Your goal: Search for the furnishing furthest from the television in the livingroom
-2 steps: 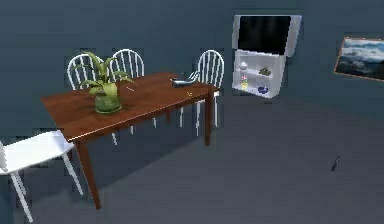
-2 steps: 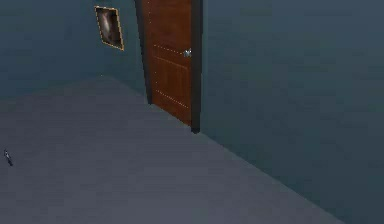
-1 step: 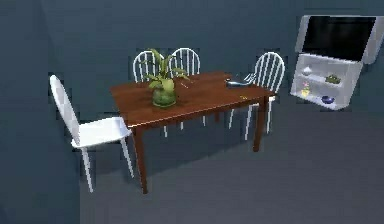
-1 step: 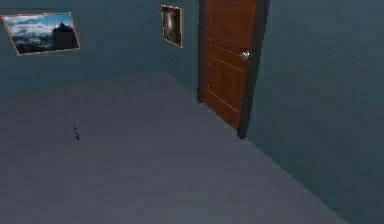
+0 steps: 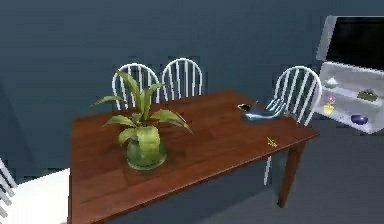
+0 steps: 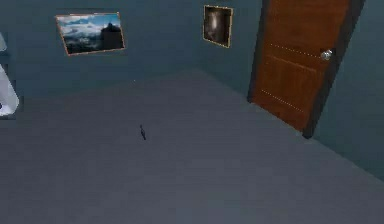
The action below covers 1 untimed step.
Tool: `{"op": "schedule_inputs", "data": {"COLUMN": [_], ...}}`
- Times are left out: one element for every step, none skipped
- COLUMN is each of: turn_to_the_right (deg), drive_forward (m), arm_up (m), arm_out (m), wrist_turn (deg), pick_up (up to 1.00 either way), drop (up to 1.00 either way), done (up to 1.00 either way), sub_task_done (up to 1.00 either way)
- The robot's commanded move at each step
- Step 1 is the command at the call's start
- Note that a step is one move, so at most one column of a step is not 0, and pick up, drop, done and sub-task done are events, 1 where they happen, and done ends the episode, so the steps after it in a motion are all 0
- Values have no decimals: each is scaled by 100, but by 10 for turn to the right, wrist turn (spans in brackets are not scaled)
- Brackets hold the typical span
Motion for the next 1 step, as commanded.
{"op": "schedule_inputs", "data": {"turn_to_the_right": [450], "drive_forward": [0], "arm_up": [0], "arm_out": [0], "wrist_turn": [0], "pick_up": [0], "drop": [0], "done": [0], "sub_task_done": [0]}}
